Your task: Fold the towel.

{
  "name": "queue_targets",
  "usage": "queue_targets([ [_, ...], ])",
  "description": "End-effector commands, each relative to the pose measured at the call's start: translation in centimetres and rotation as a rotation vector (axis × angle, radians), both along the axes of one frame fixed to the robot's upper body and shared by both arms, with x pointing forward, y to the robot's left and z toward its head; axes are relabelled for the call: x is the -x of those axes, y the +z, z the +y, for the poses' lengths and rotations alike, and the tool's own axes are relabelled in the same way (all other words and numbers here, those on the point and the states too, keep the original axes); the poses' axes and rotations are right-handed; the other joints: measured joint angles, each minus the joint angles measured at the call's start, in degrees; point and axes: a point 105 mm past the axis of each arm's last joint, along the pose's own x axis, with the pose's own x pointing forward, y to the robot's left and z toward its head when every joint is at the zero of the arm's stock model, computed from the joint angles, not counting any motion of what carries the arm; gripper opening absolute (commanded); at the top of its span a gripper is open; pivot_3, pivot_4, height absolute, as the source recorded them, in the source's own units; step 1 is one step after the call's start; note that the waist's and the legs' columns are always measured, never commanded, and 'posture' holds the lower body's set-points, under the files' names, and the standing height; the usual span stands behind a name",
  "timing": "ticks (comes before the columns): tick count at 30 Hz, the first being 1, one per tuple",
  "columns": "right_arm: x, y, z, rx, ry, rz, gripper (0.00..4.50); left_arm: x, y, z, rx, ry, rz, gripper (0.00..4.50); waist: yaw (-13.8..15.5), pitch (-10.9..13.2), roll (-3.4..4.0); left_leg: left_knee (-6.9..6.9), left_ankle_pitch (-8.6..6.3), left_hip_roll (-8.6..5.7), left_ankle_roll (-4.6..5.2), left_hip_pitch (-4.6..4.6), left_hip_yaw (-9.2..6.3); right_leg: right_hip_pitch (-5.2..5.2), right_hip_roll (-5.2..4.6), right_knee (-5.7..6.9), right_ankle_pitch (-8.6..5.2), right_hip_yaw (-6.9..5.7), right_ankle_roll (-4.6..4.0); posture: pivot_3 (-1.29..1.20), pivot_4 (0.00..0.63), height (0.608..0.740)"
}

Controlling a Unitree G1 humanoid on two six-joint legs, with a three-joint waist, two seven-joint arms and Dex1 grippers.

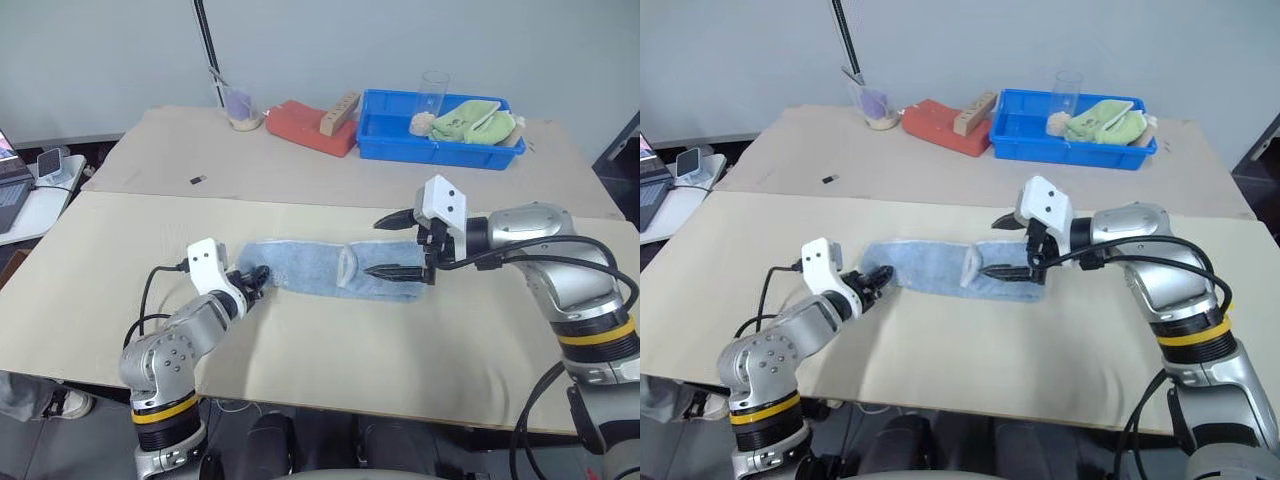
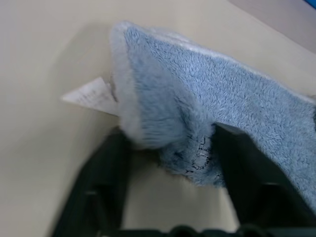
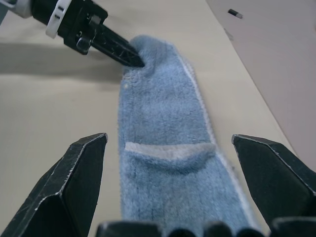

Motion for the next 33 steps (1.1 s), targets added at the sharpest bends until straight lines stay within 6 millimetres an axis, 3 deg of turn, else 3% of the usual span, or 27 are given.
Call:
queue_targets([
  [1,0.2,1.9,-0.4,-0.022,0.000,-0.059,4.50,-0.8,1.7,0.5,-0.011,0.046,-0.081,0.38,-0.1,0.0,-0.03,0.00,0.00,0.01,0.00,0.00,0.00,0.00,0.01,0.00,0.00,0.00,0.00,0.00,0.150,0.649],
  [2,0.3,2.0,-0.6,-0.022,-0.006,-0.060,4.50,-0.9,2.0,0.6,-0.021,0.047,-0.097,0.03,-0.1,0.0,-0.04,0.00,0.00,0.02,0.00,-0.01,0.00,0.00,0.01,0.01,0.00,0.00,0.00,0.00,0.150,0.649],
  [6,0.9,1.9,-1.6,0.000,-0.027,-0.051,4.50,-1.2,3.4,0.6,-0.122,-0.013,-0.192,0.03,-0.2,0.0,-0.05,0.00,0.00,0.06,0.00,-0.01,0.01,-0.01,0.06,0.03,0.00,-0.01,-0.01,0.00,0.150,0.649],
  [8,1.4,1.7,-2.6,0.027,-0.046,-0.040,4.50,-1.2,4.4,-0.4,-0.205,-0.120,-0.264,0.03,-0.1,0.0,-0.04,-0.01,0.00,0.07,0.00,0.01,-0.02,-0.03,0.08,0.03,-0.02,-0.04,-0.02,0.00,0.150,0.649],
  [13,3.2,1.3,-4.4,0.072,-0.078,0.009,4.50,-0.2,6.3,-5.4,-0.351,-0.523,-0.439,0.03,0.2,0.1,-0.07,-0.01,0.00,0.05,-0.01,0.01,0.03,-0.07,0.03,-0.02,-0.03,-0.05,-0.01,0.00,0.150,0.649],
  [17,4.5,1.2,-5.2,0.088,-0.103,0.041,4.50,0.0,6.8,-8.2,-0.367,-0.710,-0.501,0.03,0.4,0.2,-0.25,-0.01,0.02,0.03,-0.04,0.02,0.09,-0.11,0.01,-0.08,-0.05,-0.09,0.03,0.00,0.150,0.649],
  [20,5.6,1.2,-6.4,0.092,-0.172,0.059,4.50,0.0,6.8,-14.0,-0.384,-0.952,-0.586,0.03,0.8,0.2,-0.34,-0.01,0.02,-0.02,-0.04,-0.03,0.09,-0.01,0.01,-0.09,-0.08,-0.10,0.07,0.00,0.150,0.649],
  [22,6.0,1.2,-6.6,0.088,-0.198,0.059,4.50,-0.2,6.5,-15.9,-0.378,-1.020,-0.600,0.03,1.2,0.2,-0.31,0.00,0.02,-0.13,-0.04,0.00,0.25,-0.03,0.02,-0.13,-0.08,-0.13,0.09,0.00,0.150,0.649],
  [26,6.7,0.9,-6.5,0.079,-0.223,0.065,4.50,-0.2,5.2,-17.6,-0.404,-1.102,-0.622,0.03,0.0,0.2,-0.33,-0.08,-0.02,-0.07,0.03,-0.12,0.17,-0.01,0.05,-0.08,-0.16,0.10,0.11,0.00,0.150,0.649],
  [32,6.9,0.9,-6.6,0.060,-0.264,0.064,4.50,-0.4,5.3,-17.7,-0.385,-1.105,-0.636,0.03,-0.3,0.3,-0.30,-0.10,-0.01,0.05,0.03,-0.04,0.04,0.00,0.21,-0.01,-0.17,0.02,0.13,0.00,0.150,0.649],
  [33,6.9,0.8,-6.6,0.059,-0.266,0.065,4.50,-0.2,5.3,-17.7,-0.386,-1.118,-0.637,0.69,-0.3,0.3,-0.30,-0.10,-0.01,0.05,0.03,-0.04,0.04,0.00,0.21,-0.01,-0.17,0.03,0.13,0.00,0.150,0.649],
])
